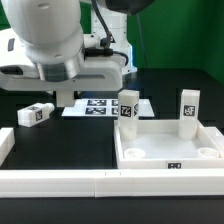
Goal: Assemble square table
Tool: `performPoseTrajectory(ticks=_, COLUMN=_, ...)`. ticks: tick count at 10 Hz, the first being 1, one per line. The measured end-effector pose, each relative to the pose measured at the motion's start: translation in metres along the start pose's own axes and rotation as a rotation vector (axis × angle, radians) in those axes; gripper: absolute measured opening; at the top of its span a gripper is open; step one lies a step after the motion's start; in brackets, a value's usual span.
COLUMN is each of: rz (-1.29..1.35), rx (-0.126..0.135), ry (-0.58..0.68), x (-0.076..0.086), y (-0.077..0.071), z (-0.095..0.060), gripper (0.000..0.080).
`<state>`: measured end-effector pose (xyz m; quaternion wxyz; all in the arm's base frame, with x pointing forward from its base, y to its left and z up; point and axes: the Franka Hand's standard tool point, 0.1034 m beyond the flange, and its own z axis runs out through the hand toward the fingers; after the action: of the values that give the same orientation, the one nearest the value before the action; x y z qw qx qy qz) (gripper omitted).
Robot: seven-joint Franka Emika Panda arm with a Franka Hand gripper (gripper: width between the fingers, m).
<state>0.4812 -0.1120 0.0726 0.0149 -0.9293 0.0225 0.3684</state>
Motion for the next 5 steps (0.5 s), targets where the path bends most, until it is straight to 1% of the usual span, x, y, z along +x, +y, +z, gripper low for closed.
performPoseTrajectory(ticks=1, rz=-0.003, rx=-0.005, ry=0.018, x=0.003, y=0.001, z=-0.002, gripper=0.0287)
performPoseTrajectory(ticks=2, rz=-0.016, rx=-0.022, ry=0.104, x=0.013, y=-0.001, z=-0.015, gripper=0.0287)
performPoseTrajectory(ticks=3, rz=-0.025, rx=-0.019, ry=0.143, x=0.008, y=-0.008, z=-0.028, gripper=0.0287)
performPoseTrajectory(ticks=4, rz=-0.031, rx=-0.027, ry=0.218, x=0.011, y=-0.010, z=-0.039, gripper=0.0287)
performPoseTrajectory(ticks=5, rz=-0.028, rx=-0.032, ry=0.286, x=0.013, y=-0.007, z=-0.039, gripper=0.0287)
